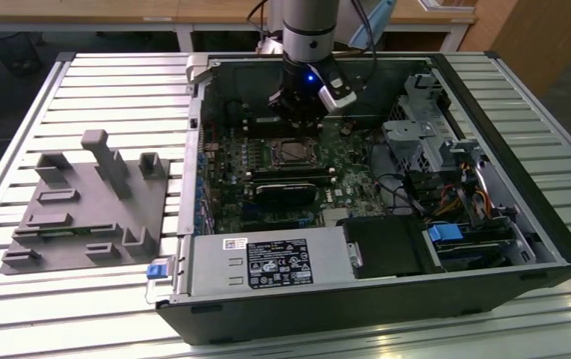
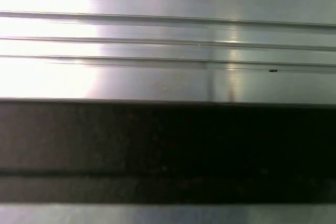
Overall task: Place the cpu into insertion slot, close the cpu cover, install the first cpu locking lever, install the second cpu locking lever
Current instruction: 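Install the first cpu locking lever, then install the second cpu locking lever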
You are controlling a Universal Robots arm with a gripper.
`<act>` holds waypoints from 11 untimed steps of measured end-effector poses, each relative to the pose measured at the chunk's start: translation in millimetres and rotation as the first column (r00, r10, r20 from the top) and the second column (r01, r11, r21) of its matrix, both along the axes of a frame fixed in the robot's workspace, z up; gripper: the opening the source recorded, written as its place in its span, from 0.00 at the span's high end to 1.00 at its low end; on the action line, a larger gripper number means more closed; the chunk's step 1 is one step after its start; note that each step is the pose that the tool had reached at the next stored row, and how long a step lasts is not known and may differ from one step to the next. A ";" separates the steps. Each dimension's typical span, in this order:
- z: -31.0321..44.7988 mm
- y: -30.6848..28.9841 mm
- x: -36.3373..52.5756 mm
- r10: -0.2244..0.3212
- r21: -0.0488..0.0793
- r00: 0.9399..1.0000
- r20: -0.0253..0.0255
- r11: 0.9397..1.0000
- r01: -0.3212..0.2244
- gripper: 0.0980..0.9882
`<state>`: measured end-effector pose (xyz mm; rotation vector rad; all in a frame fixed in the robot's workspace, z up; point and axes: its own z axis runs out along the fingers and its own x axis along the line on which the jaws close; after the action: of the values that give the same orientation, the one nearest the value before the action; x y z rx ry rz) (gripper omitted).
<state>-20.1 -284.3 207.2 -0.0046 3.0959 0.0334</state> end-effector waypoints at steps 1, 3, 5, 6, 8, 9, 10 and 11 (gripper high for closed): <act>0.0 0.0 0.0 0.000 0.000 1.000 0.000 1.000 0.000 0.99; 0.1 -0.2 0.2 0.000 0.000 1.000 0.000 1.000 0.000 0.99; 0.1 -0.2 0.2 0.000 0.000 1.000 0.000 1.000 0.000 0.99; 0.1 -0.3 0.2 0.000 0.000 1.000 0.000 1.000 0.000 0.99; 0.0 -0.5 0.3 0.000 0.000 1.000 0.000 1.000 0.000 0.99; 0.0 -0.6 0.3 0.000 0.000 1.000 0.000 1.000 0.000 0.99; 0.1 -0.8 0.3 0.000 0.000 1.000 0.000 1.000 0.000 0.99; 0.1 -1.1 0.3 0.000 0.000 1.000 0.000 1.000 0.000 0.99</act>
<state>-19.8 -285.4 207.3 -0.0050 3.0960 0.0331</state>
